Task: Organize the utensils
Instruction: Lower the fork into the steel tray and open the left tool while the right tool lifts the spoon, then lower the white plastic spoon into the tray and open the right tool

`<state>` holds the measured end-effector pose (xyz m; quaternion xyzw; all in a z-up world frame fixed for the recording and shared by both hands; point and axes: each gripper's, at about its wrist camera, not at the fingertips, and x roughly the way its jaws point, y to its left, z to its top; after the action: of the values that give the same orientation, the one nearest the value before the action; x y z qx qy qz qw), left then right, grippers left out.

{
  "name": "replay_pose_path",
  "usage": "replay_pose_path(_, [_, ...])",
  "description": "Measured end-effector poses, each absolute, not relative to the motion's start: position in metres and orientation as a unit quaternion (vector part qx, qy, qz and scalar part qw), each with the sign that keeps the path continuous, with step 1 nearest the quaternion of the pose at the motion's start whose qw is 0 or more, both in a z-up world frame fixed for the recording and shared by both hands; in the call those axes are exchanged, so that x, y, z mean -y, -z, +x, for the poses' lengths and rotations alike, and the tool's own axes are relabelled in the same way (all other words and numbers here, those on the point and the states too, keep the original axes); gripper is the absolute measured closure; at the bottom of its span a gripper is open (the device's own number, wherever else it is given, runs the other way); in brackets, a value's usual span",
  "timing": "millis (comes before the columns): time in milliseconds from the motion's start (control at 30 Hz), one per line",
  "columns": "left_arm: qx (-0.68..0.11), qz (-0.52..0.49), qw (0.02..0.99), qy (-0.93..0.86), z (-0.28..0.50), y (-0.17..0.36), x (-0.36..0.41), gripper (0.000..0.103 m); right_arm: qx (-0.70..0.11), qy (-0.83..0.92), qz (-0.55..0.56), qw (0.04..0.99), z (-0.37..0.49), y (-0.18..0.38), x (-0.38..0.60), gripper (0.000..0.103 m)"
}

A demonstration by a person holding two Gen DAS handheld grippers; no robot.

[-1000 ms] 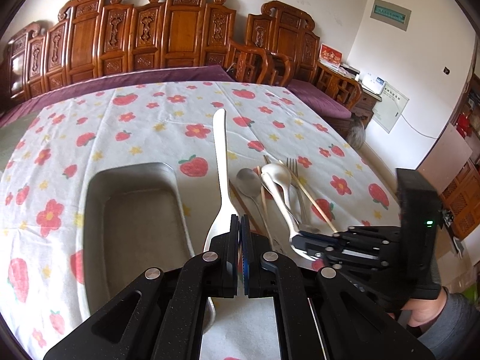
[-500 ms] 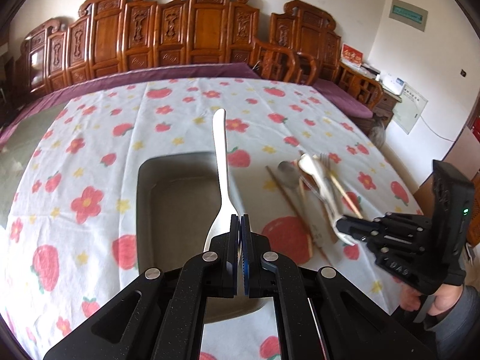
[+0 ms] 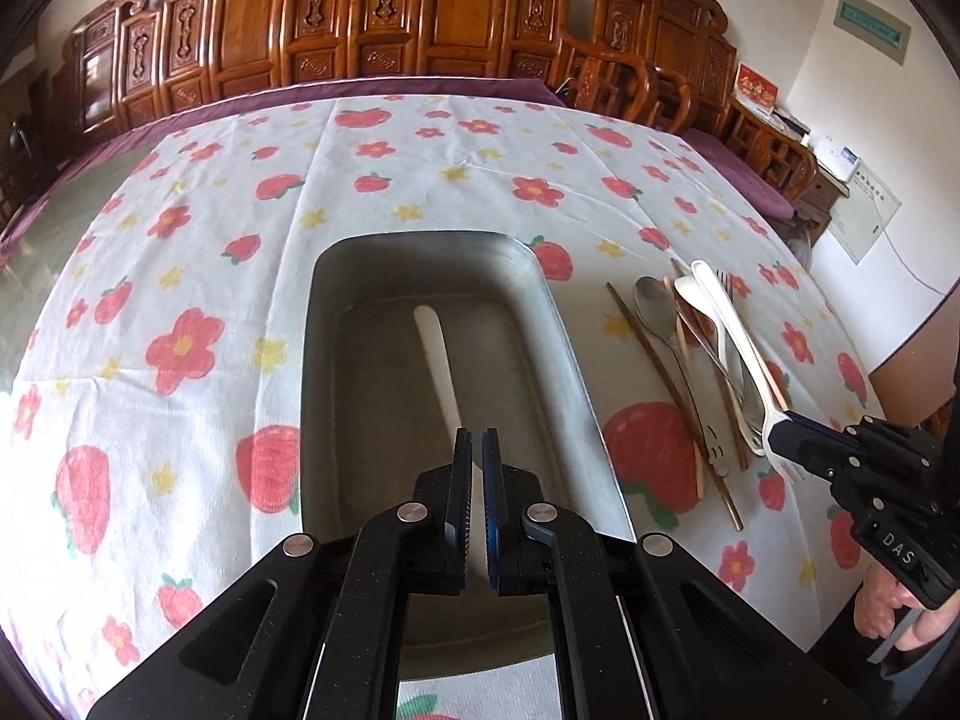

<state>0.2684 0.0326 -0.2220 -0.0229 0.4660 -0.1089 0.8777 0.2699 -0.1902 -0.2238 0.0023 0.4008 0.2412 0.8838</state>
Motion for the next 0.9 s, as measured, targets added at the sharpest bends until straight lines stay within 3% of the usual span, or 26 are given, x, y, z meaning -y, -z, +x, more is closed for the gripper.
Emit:
replay_pose_path(367, [-0.416,-0.016,0.906,0.075,0.259,0.187,-0.06,0.08,-0.387,-0.29,-0.025,0.875,0.272,0.202,0.132,0.097])
replay_pose_path(500, [-0.405,-0.015,0.912,0.056,0.259,0.178,-0.074,0.078,-0.383,-0.3,-0.027,0.873,0.277,0.197,0.112,0.097])
replay_pose_path(667, [-0.392,-0.026,0.919,0.039,0.259,0.168,-0.092,0.061,-0.387,-0.312,-0.018,0.867,0.288,0.196,0.088,0.097])
replay_pose_path(900, [-0.377,-0.03,0.926,0.017,0.256,0.161,-0.111,0.054,-0.414,-0.321,-0.018,0.852,0.299,0.218,0.054,0.097])
